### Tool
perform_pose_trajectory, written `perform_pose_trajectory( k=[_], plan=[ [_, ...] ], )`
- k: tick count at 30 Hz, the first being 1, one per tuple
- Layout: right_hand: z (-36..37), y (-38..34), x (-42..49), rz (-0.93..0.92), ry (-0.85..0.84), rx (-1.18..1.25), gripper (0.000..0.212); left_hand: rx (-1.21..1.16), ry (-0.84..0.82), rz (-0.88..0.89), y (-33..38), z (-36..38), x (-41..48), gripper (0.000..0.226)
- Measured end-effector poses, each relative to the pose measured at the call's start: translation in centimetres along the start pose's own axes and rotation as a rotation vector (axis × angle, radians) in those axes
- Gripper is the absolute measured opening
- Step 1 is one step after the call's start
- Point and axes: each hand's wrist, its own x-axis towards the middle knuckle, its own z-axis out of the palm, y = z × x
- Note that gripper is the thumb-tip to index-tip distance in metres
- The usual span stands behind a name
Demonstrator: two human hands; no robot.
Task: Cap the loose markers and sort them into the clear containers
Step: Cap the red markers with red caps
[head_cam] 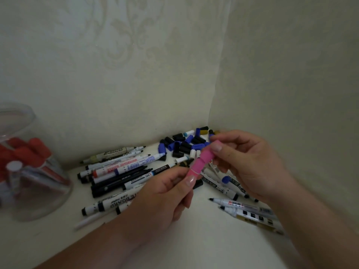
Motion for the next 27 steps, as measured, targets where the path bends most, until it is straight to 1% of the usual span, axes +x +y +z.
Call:
perform_pose_trajectory(
  k=[4,7,10,13,17,20,23,27],
  plan=[
    [-0.2,-0.3,-0.3,-0.022,-0.026,-0.209,0.024,0.009,-0.008,0.003,-0.1,-0.1,-0.1,0.021],
    [0.1,-0.3,-0.5,-0.059,-0.019,-0.275,0.028,0.029,-0.006,0.001,-0.2,-0.1,0.0,0.023],
    [0.8,-0.2,-0.8,-0.086,-0.035,-0.267,0.029,0.042,-0.008,-0.007,0.0,-0.1,0.0,0.025],
    [1.2,-0.3,-1.0,-0.096,-0.053,-0.287,0.03,0.084,0.024,0.002,0.7,0.3,-0.3,0.029],
    [2.1,0.5,-1.4,-0.11,-0.004,-0.314,0.033,0.088,0.063,0.009,1.0,0.7,-0.4,0.026],
    [3.2,1.3,-1.8,-0.108,0.031,-0.28,0.035,0.059,0.094,0.01,1.0,0.6,-0.4,0.026],
    [3.8,1.5,-1.9,-0.121,0.037,-0.272,0.03,0.021,0.111,0.008,0.9,0.7,-0.4,0.027],
    [4.1,1.4,-2.1,-0.139,0.038,-0.262,0.034,0.043,0.115,-0.001,0.5,0.5,-0.3,0.048]
  ],
)
